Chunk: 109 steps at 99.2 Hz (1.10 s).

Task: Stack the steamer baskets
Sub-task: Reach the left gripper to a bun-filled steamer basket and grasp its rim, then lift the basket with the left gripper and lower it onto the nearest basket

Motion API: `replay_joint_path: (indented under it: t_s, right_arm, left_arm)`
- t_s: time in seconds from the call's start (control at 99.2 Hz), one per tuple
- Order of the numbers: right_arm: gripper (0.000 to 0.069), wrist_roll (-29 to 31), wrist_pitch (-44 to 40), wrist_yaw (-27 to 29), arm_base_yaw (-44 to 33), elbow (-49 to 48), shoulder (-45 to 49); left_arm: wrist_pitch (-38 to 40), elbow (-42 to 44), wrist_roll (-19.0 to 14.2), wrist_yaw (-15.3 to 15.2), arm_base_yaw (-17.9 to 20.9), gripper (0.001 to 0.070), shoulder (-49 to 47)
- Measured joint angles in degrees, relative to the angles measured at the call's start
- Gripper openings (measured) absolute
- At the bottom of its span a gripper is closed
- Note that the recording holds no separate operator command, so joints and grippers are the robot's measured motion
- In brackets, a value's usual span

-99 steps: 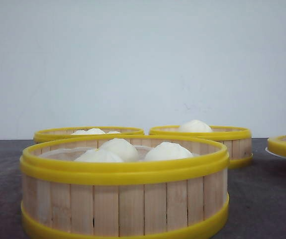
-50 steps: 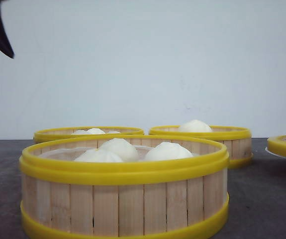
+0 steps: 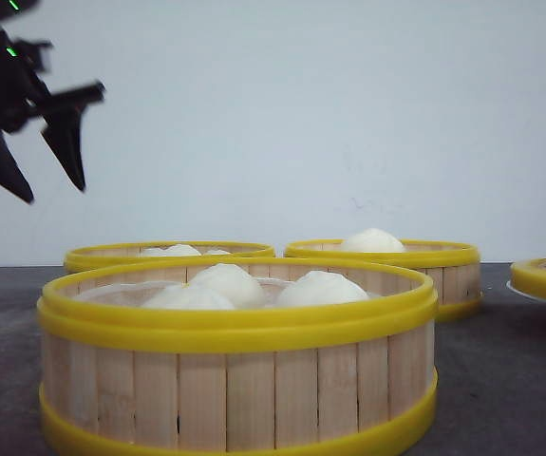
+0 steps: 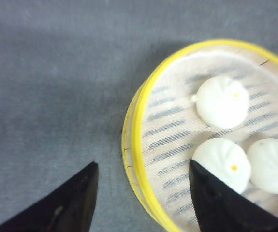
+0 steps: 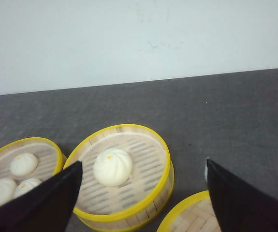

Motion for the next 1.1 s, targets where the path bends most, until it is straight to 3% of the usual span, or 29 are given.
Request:
replay_joint_path:
  t_s: [0.555,0.756,0.928,1.099]
  right_arm:
    - [0.0504,-0.02,-2.01,0.00,0.74,0.00,1.64]
    - [0.0504,-0.02,-2.32,0.00,0.74,0.00,2.36]
    - [0.0504,-0.02,-2.60,0.02,0.74,0.00,2.95]
    - [0.0504,-0.04,-3.26,0.22,0.74,0.00,3.58]
  left_arm:
    - [-2.40,3.54,-0.04,-1.57,-1.25,0.0346,13.03]
    - [-2.32,3.80,-1.36,-1.36,-1.25,0.0221,14.80]
    - [-1.55,3.89,-3.10,-1.53,-1.64,0.0068,14.80]
    - [-1.03,4.02,-3.28,-1.66,-1.46,0.0031,14.84]
